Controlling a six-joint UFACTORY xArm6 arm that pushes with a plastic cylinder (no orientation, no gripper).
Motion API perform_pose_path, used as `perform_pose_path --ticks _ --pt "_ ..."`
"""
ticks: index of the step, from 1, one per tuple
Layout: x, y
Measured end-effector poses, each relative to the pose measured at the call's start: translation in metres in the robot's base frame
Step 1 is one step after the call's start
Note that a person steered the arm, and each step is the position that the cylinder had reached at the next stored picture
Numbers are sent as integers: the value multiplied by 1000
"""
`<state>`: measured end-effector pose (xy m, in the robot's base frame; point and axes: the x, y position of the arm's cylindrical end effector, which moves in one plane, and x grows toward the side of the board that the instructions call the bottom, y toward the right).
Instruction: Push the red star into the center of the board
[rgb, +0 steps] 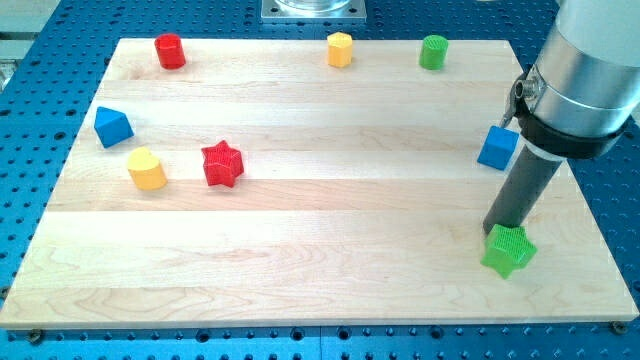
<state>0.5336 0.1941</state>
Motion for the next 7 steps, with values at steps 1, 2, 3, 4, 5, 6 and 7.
perform_pose_path --ticks 1,2,3,4,5,6,7 --pt "2 -3" --pt "-29 -66" --pt "-50 -166" --pt "-106 -232" --pt "-187 -299" --pt "-145 -393" --pt "-120 -392"
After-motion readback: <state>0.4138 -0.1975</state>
